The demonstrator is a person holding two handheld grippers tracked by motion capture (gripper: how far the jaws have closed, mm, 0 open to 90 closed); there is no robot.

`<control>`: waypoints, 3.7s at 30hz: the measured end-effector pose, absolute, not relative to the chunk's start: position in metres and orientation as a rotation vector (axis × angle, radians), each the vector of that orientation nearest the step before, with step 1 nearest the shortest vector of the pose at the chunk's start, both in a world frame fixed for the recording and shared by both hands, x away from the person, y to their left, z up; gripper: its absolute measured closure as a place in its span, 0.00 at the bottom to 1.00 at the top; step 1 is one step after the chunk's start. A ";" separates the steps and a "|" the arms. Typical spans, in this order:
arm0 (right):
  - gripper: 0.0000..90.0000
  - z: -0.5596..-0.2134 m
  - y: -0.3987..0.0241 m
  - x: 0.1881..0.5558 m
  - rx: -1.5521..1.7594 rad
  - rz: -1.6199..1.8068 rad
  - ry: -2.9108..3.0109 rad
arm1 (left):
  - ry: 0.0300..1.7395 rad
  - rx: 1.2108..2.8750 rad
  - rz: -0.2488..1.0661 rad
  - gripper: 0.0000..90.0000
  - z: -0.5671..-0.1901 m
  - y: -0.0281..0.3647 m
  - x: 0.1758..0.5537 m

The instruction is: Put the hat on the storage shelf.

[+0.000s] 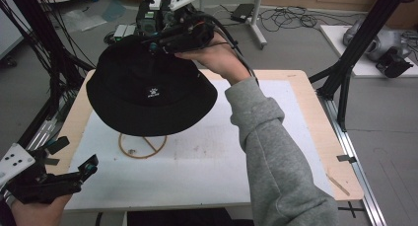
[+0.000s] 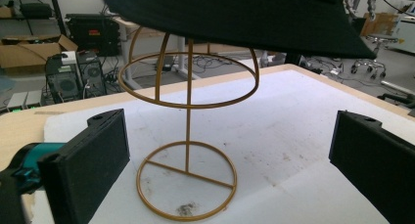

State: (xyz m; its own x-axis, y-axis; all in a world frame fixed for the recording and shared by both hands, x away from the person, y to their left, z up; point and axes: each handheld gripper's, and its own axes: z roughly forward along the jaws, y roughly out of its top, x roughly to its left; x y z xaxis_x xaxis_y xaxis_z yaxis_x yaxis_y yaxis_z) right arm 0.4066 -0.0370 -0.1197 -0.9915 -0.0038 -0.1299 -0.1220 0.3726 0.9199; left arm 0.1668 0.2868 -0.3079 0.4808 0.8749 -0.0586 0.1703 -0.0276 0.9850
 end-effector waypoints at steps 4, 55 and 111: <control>0.95 -0.124 -0.023 0.407 -0.117 1.690 2.524 | 0.945 1.517 0.725 0.02 -0.308 0.286 0.166; 0.93 -0.191 0.052 0.420 -0.047 1.622 2.658 | 0.944 1.518 0.720 0.02 -0.308 0.286 0.166; 0.01 -0.206 -0.120 0.403 0.453 1.629 2.387 | 0.941 1.504 0.713 0.02 -0.305 0.286 0.177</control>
